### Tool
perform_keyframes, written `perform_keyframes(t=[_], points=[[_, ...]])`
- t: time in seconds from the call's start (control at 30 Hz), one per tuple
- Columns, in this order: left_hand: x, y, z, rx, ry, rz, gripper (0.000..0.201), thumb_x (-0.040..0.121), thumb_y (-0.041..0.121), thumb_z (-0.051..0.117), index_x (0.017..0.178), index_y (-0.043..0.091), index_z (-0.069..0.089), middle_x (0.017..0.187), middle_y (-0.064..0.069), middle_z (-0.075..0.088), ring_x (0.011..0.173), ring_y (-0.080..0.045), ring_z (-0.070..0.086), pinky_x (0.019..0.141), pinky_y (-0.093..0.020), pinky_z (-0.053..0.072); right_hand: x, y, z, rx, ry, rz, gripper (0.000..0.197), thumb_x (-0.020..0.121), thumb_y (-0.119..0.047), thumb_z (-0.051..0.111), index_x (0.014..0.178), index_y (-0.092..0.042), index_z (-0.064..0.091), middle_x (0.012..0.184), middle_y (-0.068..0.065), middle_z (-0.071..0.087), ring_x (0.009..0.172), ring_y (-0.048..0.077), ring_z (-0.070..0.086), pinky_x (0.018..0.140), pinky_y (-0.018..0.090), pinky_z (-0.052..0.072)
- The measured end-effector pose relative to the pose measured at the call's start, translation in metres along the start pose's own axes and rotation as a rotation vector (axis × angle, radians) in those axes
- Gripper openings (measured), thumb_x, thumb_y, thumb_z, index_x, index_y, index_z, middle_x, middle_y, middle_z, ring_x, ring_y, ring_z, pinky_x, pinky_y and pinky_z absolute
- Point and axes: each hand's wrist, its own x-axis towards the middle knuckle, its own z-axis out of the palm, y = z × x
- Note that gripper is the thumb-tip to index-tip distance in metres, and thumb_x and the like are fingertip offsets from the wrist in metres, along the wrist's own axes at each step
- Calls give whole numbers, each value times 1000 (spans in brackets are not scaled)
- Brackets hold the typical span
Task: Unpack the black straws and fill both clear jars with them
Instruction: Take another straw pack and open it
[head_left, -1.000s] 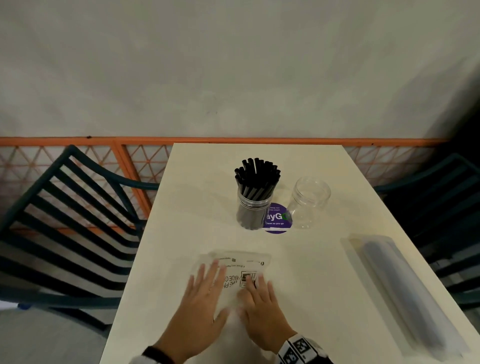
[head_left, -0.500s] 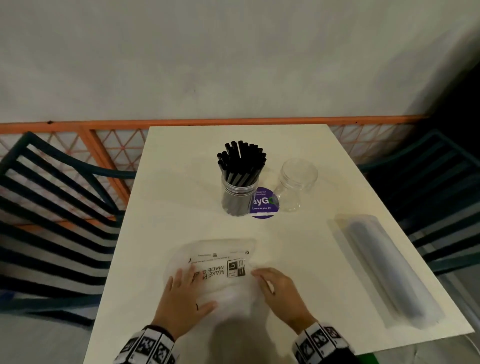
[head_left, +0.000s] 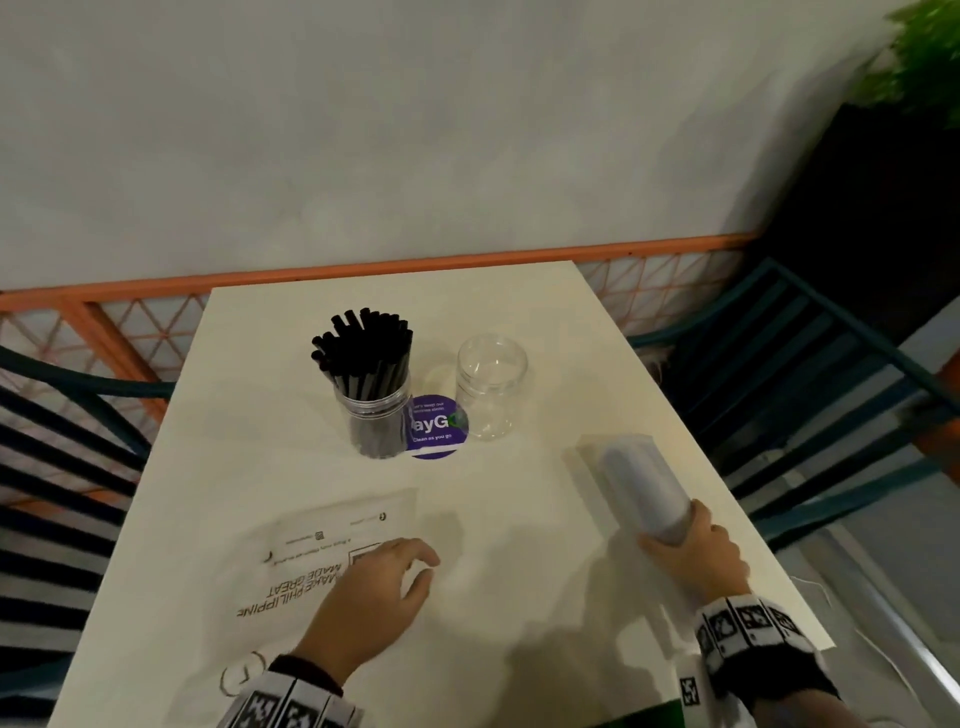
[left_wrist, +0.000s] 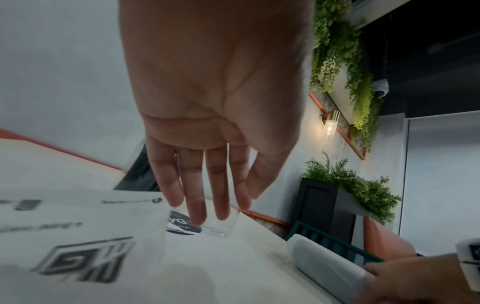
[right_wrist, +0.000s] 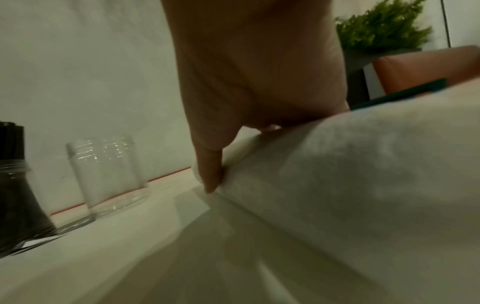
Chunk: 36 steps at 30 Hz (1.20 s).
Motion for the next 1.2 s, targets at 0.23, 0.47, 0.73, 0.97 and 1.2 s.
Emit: perform_keyframes(t=[0.23, 0.47, 0.73, 0.97, 1.2], points=[[31, 28, 31, -310, -36, -168, 12, 87, 24, 56, 88, 36, 58, 98, 9, 66, 86, -6, 63, 68, -8, 43, 9, -12, 7, -149, -200, -410, 97, 64, -61, 65, 141, -22, 22, 128, 8, 49, 111, 28, 51, 94, 42, 45], [49, 26, 67, -506, -130, -634, 60, 85, 61, 40, 125, 17, 46, 123, -7, 55, 107, -22, 55, 86, -34, 48, -10, -29, 19, -268, -438, -976, 91, 67, -60, 59, 143, -30, 18, 138, -3, 39, 122, 19, 40, 104, 32, 32], [44, 32, 79, -585, 82, -553, 33, 85, 35, 59, 113, 18, 53, 111, -6, 60, 96, -20, 61, 76, -25, 50, 0, -35, 2, -212, -499, -1118, 103, 62, -77, 56, 144, -33, 13, 144, -5, 29, 132, 17, 29, 110, 30, 21], [25, 43, 76, -858, 354, -370, 30, 80, 3, 65, 103, 21, 59, 106, -2, 64, 93, -21, 62, 70, -21, 55, 47, -34, -26, -249, -525, -957, 128, 29, -92, 46, 141, -34, 22, 142, -2, 39, 128, 20, 38, 108, 39, 32], [18, 48, 72, -829, 596, -358, 11, 81, 0, 64, 88, 8, 60, 89, -5, 65, 73, 4, 61, 65, -5, 45, 64, -24, -42, -188, -455, -1020, 67, 68, -60, 67, 122, -29, 41, 108, -7, 35, 106, 14, 34, 88, 27, 31]])
